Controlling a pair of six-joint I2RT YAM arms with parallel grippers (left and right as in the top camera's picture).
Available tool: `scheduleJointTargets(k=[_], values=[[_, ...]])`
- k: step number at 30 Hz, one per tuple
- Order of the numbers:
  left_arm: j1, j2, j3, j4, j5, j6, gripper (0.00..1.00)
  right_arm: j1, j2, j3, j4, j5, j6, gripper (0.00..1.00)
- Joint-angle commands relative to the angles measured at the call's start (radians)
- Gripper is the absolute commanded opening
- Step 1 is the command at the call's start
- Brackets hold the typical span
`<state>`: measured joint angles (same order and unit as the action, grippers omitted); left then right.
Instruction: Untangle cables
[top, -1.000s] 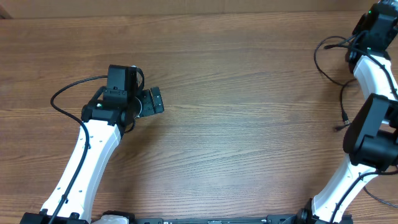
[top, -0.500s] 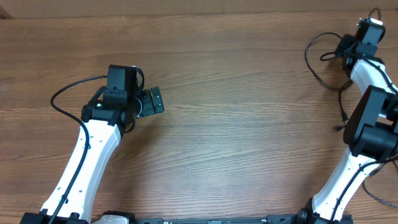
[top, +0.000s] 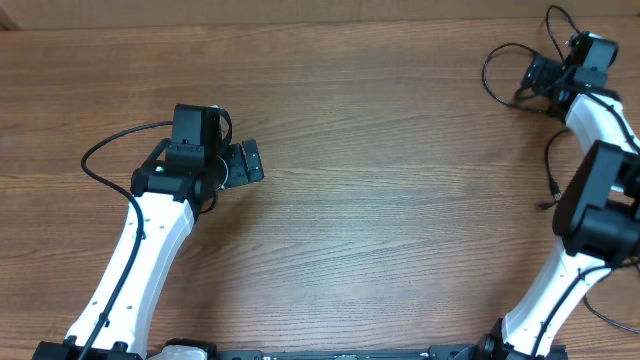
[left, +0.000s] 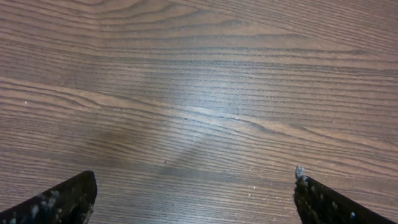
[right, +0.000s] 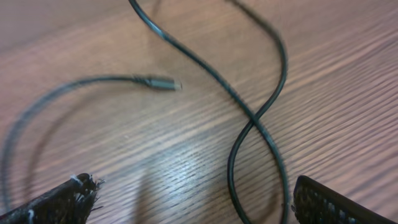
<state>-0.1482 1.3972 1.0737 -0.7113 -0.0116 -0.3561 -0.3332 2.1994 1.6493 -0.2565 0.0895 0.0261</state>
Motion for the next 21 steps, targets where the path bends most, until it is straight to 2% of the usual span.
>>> scheduleJointTargets(k=[1,8,9,13,21], values=[[0.004,0.004,0.008,0.001,0.004,0.019,1.00,0.002,-0.216,0.020,-0.026,-0.006,0.005,1.00],[0.004,0.004,0.008,0.001,0.004,0.019,1.00,0.032,-0.484,0.020,-0.269,-0.007,0.008,1.00],[0.004,0.004,0.008,0.001,0.004,0.019,1.00,0.048,-0.563,0.020,-0.349,-0.015,0.009,1.00],[0.004,0.004,0.008,0.001,0.004,0.019,1.00,0.096,-0.717,0.020,-0.467,-0.092,0.009,1.00],[0.004,0.004,0.008,0.001,0.004,0.019,1.00,0.172,-0.876,0.020,-0.548,-0.163,0.008,1.00]])
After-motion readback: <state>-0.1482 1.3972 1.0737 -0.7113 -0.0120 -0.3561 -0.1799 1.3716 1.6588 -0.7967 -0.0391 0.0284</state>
